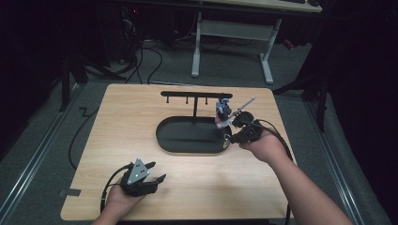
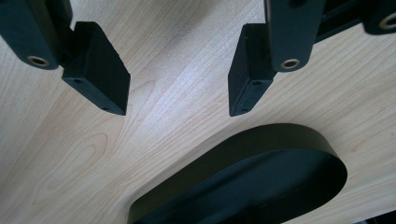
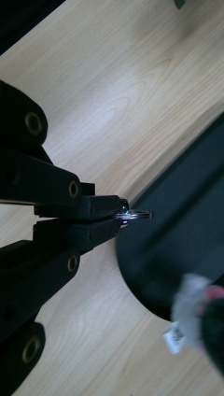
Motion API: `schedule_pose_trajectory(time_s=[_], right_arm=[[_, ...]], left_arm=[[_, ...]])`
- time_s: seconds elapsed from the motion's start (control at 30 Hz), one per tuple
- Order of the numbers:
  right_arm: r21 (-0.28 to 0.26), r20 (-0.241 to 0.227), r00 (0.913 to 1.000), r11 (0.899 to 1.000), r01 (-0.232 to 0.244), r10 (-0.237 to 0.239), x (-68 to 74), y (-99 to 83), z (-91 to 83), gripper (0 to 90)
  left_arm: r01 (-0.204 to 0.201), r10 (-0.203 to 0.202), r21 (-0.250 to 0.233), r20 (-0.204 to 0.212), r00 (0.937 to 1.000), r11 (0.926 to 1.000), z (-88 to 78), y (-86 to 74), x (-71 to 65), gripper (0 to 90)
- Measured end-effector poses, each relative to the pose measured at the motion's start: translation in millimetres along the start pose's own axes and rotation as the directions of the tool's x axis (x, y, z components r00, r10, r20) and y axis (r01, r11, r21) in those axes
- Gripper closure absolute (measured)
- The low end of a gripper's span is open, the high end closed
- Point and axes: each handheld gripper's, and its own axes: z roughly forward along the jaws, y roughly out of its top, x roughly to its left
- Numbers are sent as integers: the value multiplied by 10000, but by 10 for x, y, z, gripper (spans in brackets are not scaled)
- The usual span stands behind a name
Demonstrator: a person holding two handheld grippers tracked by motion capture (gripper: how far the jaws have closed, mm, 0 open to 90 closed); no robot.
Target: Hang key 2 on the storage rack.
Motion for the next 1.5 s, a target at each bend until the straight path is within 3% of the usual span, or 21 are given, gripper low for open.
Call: schedule_pose_trajectory(time_s=[0.53, 1.1, 1.43, 1.5], right_arm=[[-114, -189, 9997, 9998, 137, -140, -3, 559, -36, 891], [-264, -175, 9998, 9996, -79, 74, -87, 950, -47, 891], [-352, -23, 9999, 9993, 151, -152, -100, 1149, -29, 891], [-340, -5, 10000, 9994, -57, 56, -117, 1185, -48, 891]], left_arm=[[94, -94, 55, -5, 10000, 9999, -5, -25, 45, 397], [93, -94, 115, 29, 10000, 9999, 0, -34, 52, 397], [106, -107, 152, 58, 9999, 9998, -12, -35, 67, 397], [100, -101, 148, 61, 9999, 9998, -13, -35, 67, 397]])
